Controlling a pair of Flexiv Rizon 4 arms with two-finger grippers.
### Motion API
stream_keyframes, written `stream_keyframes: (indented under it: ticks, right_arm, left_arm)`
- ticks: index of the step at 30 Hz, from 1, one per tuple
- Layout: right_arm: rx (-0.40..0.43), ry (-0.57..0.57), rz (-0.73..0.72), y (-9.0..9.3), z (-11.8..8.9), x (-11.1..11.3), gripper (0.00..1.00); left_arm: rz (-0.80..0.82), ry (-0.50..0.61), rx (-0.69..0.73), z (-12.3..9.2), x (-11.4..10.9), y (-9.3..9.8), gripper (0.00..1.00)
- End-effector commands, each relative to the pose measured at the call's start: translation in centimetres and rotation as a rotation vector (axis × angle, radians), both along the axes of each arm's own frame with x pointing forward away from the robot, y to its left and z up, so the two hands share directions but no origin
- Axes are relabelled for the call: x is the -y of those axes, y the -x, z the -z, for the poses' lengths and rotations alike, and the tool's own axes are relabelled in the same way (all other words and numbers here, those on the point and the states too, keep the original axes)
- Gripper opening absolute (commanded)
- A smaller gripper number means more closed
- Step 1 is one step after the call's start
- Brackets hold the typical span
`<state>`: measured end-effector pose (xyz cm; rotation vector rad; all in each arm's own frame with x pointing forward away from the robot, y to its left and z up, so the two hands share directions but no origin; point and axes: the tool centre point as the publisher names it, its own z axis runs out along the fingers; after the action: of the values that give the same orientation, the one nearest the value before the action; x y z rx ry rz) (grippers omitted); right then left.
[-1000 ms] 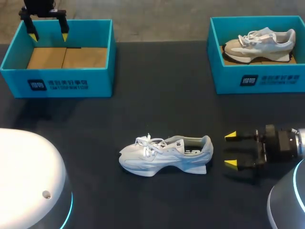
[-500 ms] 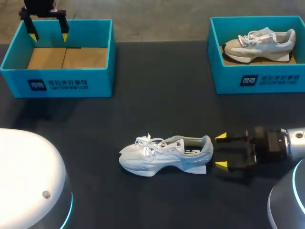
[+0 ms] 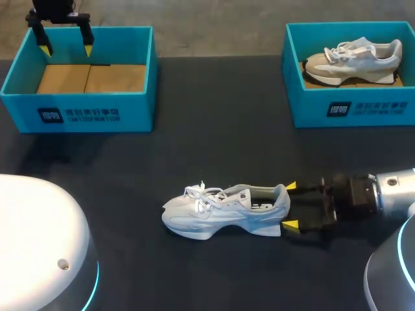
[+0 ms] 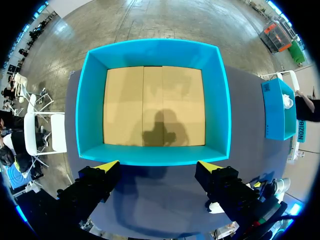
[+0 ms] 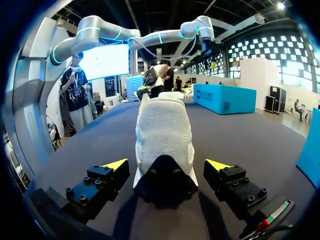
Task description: Take the shoe out of the shoebox, open the shoe tongue, remove and reinsert the insole, then place the shoe into the shoebox
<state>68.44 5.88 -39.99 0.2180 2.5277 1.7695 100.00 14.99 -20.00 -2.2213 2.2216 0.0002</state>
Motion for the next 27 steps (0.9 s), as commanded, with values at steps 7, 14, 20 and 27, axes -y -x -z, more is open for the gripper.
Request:
stream_keyframes:
  ticks: [7,14,20,27]
  right_arm:
    - [0.017,-0.006,-0.009,0.0,0.4,-1.5,1.0]
    - [0.033,-0.017,-0.018,-0.2,0.5,-2.2,1.0]
    - [0.036,-0.011,-0.027,-0.4,0.7,-3.0,1.0]
    - [0.041,-0.005,-0.038,-0.5,1.1,-3.6,1.0]
  left_arm:
    - [0.0,0.0,0.0,0.0,0.0,0.0,1.0]
    - [0.0,0.0,0.0,0.0,0.0,0.0,1.0]
    - [0.0,0.0,0.0,0.0,0.0,0.0,1.0]
    - [0.0,0.0,0.0,0.0,0.0,0.0,1.0]
